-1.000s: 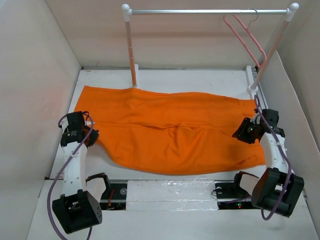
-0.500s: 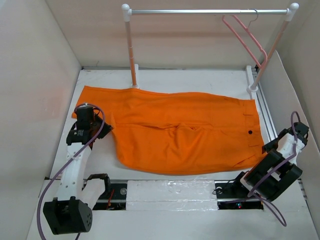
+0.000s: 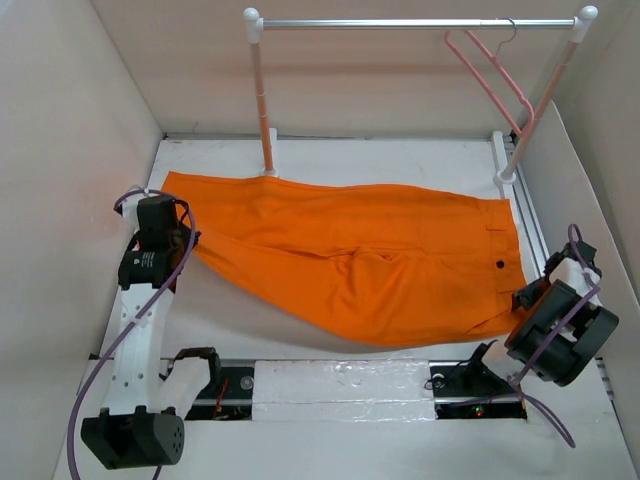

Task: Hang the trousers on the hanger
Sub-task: Fold the trousers at the center of the board.

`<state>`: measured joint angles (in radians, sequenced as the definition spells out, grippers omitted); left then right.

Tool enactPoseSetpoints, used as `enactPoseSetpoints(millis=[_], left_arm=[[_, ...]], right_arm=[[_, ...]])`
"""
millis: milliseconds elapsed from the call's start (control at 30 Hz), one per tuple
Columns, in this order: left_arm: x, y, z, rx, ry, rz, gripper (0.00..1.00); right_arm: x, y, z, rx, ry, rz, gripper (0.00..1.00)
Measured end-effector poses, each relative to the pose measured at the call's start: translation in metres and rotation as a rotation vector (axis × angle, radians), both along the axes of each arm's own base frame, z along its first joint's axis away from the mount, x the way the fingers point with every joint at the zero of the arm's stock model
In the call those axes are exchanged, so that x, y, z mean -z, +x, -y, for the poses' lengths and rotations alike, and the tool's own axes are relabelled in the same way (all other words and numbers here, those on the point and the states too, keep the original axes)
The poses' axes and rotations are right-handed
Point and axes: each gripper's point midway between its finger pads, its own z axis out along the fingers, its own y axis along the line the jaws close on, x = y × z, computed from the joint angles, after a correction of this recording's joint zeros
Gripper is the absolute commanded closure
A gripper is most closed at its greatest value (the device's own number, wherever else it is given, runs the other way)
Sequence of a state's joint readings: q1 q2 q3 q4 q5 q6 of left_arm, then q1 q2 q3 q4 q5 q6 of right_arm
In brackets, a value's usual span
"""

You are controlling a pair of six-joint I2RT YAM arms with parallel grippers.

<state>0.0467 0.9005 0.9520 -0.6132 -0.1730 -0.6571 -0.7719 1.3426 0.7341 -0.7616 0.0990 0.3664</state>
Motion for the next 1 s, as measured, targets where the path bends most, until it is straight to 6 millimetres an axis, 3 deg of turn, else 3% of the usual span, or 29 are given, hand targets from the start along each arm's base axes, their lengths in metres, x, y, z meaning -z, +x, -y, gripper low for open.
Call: enactPoseSetpoints(millis=[100, 367, 667, 767, 833, 1000], left_arm=[[-0.013, 0.000, -0.014, -0.059, 0.054, 0.021, 1.00], [-0.011, -0.007, -0.030, -0.121, 0.118, 0.000, 1.00], [0.004, -0.008, -0.026, -0.095, 0.111, -0.028, 1.00], [0.009, -0.009, -0.026, -0.092, 0.111, -0.038, 1.00], [0.011, -0.009, -0.026, -0.091, 0.113, -0.045, 1.00], [0.012, -0.010, -0.034, -0.122, 0.147, -0.058, 1.00]], right_arm=[[0.002, 0.009, -0.009, -0.031, -0.008, -0.012, 0.53], [0.003, 0.025, -0.059, -0.126, 0.004, -0.064, 0.55], [-0.003, 0.027, -0.067, -0.064, 0.001, -0.077, 0.57], [0.001, 0.025, -0.073, -0.050, 0.009, -0.090, 0.70], [0.004, 0.025, -0.074, -0.045, 0.010, -0.101, 1.00], [-0.003, 0.027, -0.060, -0.033, -0.021, -0.114, 1.00]])
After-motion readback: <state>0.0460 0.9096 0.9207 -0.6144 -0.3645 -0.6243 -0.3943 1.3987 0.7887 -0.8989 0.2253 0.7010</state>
